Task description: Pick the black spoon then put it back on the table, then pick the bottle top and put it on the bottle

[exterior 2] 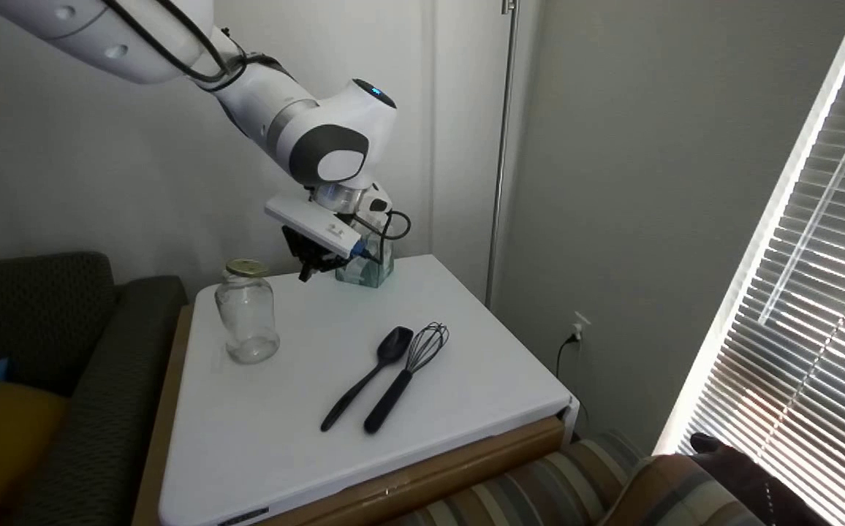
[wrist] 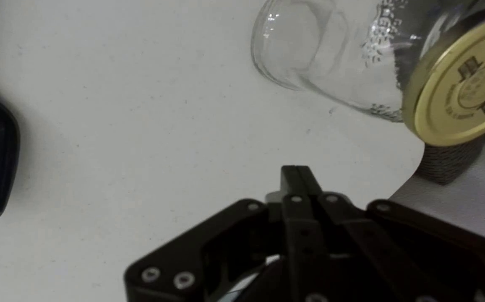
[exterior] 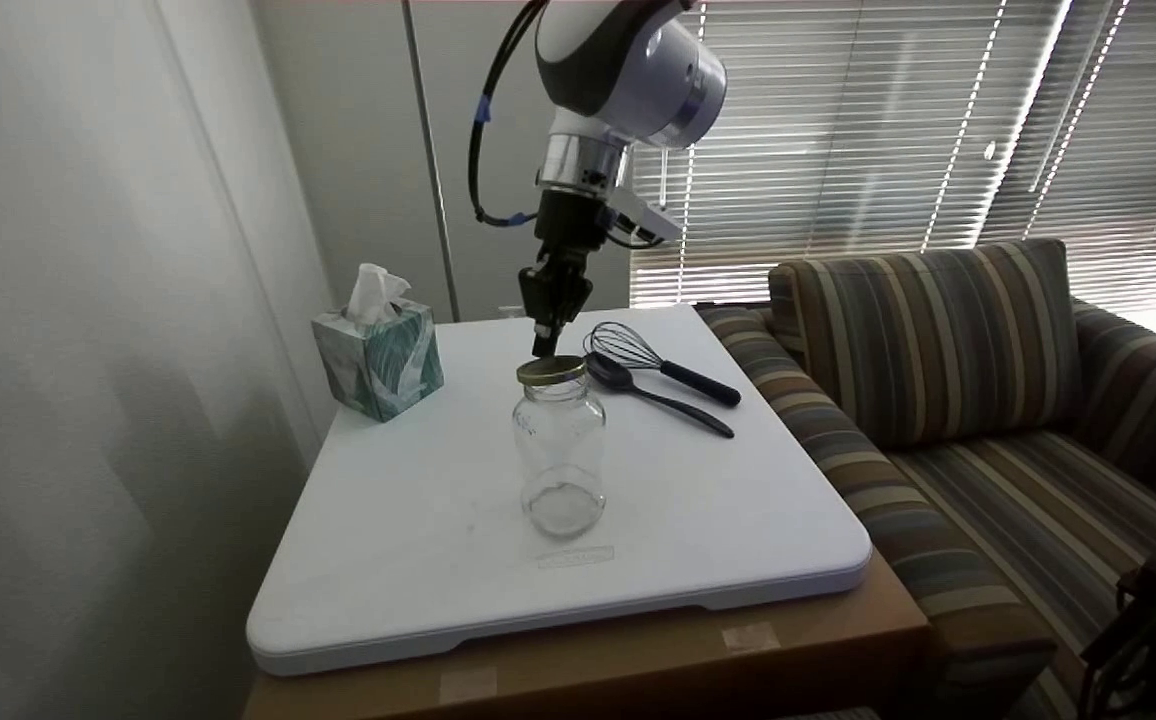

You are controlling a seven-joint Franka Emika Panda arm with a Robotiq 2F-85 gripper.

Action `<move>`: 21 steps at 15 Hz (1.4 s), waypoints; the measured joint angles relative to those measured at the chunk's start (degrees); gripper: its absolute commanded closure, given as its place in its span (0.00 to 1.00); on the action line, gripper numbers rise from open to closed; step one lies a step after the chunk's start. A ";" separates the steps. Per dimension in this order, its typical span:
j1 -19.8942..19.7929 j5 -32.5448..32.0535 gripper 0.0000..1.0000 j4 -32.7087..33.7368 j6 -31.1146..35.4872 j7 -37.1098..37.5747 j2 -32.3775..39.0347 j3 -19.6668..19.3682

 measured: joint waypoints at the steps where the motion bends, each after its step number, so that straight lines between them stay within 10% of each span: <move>1: 0.05 0.35 1.00 0.47 -0.45 0.00 0.39 0.20; 21: 0.25 3.44 1.00 4.96 -12.21 0.34 1.62 1.13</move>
